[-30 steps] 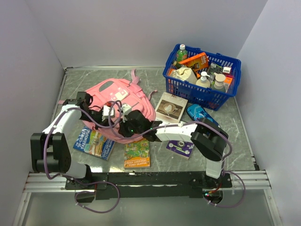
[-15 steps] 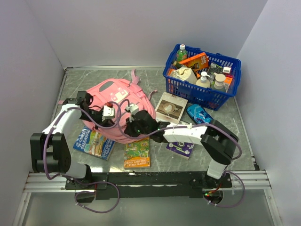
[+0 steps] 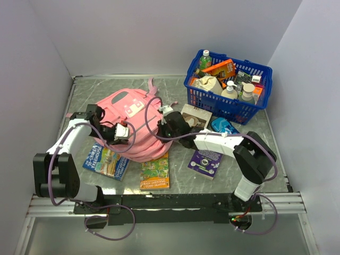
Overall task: Pack the student bag
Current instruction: Zip the student bag at the center of the board.
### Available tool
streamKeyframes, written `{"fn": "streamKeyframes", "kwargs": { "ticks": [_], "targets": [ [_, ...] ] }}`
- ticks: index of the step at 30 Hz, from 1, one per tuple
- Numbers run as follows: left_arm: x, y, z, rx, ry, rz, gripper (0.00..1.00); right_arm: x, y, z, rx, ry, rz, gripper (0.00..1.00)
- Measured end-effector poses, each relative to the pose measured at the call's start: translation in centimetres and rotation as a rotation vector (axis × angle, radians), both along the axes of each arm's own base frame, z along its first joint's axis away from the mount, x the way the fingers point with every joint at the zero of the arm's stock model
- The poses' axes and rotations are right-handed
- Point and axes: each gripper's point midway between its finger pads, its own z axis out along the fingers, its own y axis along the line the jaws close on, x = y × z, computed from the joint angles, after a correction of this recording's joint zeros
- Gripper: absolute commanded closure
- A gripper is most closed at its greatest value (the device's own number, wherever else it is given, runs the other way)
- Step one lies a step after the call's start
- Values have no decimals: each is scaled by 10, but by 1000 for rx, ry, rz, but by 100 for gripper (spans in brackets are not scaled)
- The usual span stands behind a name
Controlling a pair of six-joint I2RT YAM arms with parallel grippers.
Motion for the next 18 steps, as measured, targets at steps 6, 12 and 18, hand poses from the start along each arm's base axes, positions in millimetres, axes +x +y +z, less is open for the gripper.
{"fn": "streamKeyframes", "kwargs": {
  "ticks": [6,12,18],
  "targets": [
    [-4,3,2,25,-63,-49,99,25,-15,8,-33,-16,-36,100],
    [-10,4,-2,39,-62,-90,99,52,-34,7,-55,-16,-86,100],
    [-9,6,-6,55,-58,-95,24,58,-33,3,-74,-7,-70,100]
  ]
}}
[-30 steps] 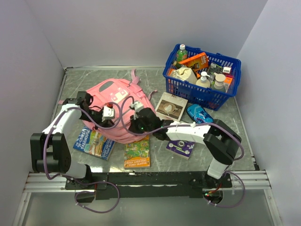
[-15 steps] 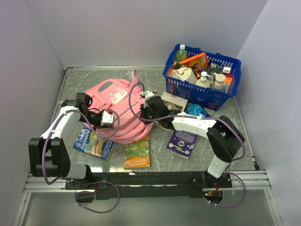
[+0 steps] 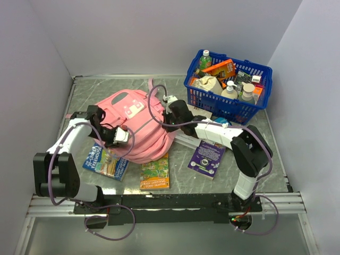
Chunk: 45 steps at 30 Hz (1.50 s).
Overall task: Pack the student bag
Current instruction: Zip the student bag at the center of the board.
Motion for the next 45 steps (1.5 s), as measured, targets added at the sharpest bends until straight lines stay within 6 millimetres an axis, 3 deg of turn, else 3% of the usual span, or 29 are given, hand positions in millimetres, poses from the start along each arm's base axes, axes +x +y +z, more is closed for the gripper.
{"fn": "streamKeyframes", "kwargs": {
  "ticks": [1,5,8,11,15,17,22,27,29,32,39,41,42,43,45],
  "targets": [
    [1,1,0,4,5,4,4,0,0,0,-2,-3,1,100],
    [11,-3,19,-25,116,100,3,2,-2,0,-17,-18,-11,100],
    [41,-23,55,-123,120,176,4,0,1,0,-33,-33,-12,100],
    [53,-53,69,-192,116,233,4,-2,4,0,-40,-43,-18,100],
    [30,-98,51,-188,209,280,4,-2,5,-1,-34,-42,-20,100],
    [28,-109,42,-189,230,308,4,-3,5,-1,-28,-36,-25,100],
    [43,-111,16,-166,244,513,4,-4,6,-3,1,-8,-38,100],
    [70,-105,13,-171,166,681,1,-6,7,-2,17,4,-39,100],
    [77,-104,14,-176,139,709,19,-7,9,-1,26,11,-33,100],
    [78,-105,10,-177,118,718,33,-10,11,0,48,28,-22,100],
    [68,-105,-1,-153,129,701,34,-13,13,3,123,99,13,100],
    [65,-103,-3,-144,115,692,55,-14,13,5,141,116,25,100],
    [65,-101,-4,-135,102,690,71,-15,13,5,149,123,32,100],
    [65,-99,-6,-128,88,690,99,-15,13,6,155,130,36,100],
    [63,-97,-10,-115,66,673,99,-16,14,7,168,141,44,100]
  ]
}}
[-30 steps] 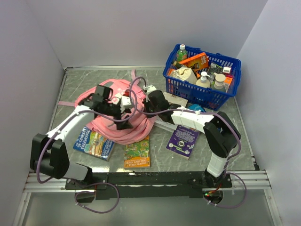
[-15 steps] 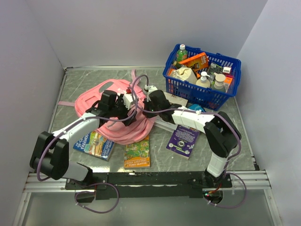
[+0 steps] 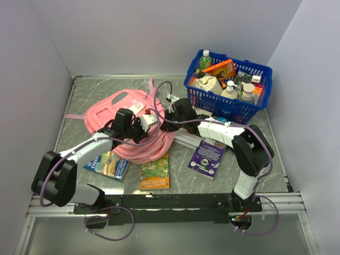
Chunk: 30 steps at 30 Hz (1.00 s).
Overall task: Pack the student bag
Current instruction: Zip the student bag at the center of the board.
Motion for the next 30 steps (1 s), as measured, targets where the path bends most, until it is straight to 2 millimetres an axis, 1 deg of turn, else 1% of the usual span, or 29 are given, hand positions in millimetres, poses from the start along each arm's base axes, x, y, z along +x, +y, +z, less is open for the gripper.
{"fn": "streamKeyframes", "kwargs": {
  "ticks": [4,8,12,16,20,23,26,27,29,30],
  "targets": [
    [-2,1,-4,38,-36,-42,99,-2,-3,-2,19,32,12,100],
    [-7,3,2,68,-46,-95,99,-3,-6,0,39,54,33,100],
    [-16,8,10,127,-74,-183,99,-9,-4,8,56,84,85,100],
    [-30,20,23,211,-138,-300,99,-15,3,22,67,96,152,100],
    [-39,30,31,283,-171,-405,99,-14,10,31,75,93,190,100],
    [-48,36,27,327,-175,-471,99,-17,15,26,61,110,215,100],
    [-59,42,21,362,-158,-534,99,-19,21,13,39,136,230,98],
    [-62,44,19,372,-155,-551,99,-20,22,9,32,150,234,93],
    [-65,46,17,387,-153,-576,99,-22,24,3,20,171,243,78],
    [-66,48,17,395,-151,-584,99,-22,25,2,14,177,248,60]
  ]
}}
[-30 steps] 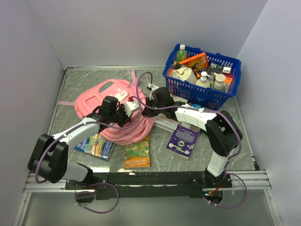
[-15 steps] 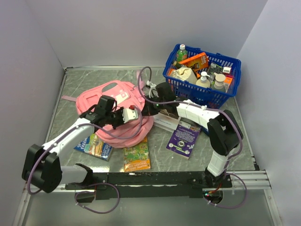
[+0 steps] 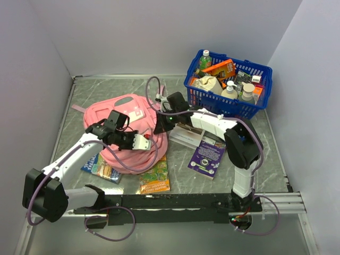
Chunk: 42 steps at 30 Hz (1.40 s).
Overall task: Pack the student bag
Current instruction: Zip the student bag at the center of the board, then unzip the student bag at the center of the board.
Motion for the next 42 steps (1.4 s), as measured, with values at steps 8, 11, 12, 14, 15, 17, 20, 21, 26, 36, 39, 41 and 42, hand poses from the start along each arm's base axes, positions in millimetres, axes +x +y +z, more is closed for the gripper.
{"fn": "streamKeyframes", "kwargs": {
  "ticks": [8,11,12,14,15,17,20,21,26,36,39,41,42],
  "targets": [
    [-41,10,-10,33,157,-36,99,78,-15,38,-5,-248,-176,43],
    [-42,10,-7,20,157,-32,99,95,-35,57,9,-301,-242,45],
    [-42,11,-6,19,157,-31,99,97,-41,63,12,-315,-258,45],
    [-41,11,-2,20,154,-30,99,98,-54,70,17,-341,-289,46],
    [-40,11,1,22,151,-29,99,94,-59,70,14,-346,-293,46],
    [-36,10,9,26,148,-25,99,82,-65,69,9,-348,-283,46],
    [-31,10,20,26,142,-16,99,63,-69,60,-4,-357,-236,46],
    [-31,10,21,25,142,-14,99,58,-70,56,-11,-353,-221,46],
    [-33,12,19,29,150,-2,99,36,-69,26,-74,-325,-107,48],
    [-40,16,3,29,159,17,99,-20,-41,-17,-157,-407,186,47],
    [-40,16,2,26,157,22,99,-28,-36,-21,-167,-416,231,47],
    [-40,16,4,22,154,27,99,-24,-33,-21,-169,-424,236,47],
    [-40,16,4,20,151,28,99,-21,-31,-22,-172,-427,234,47]
  ]
}}
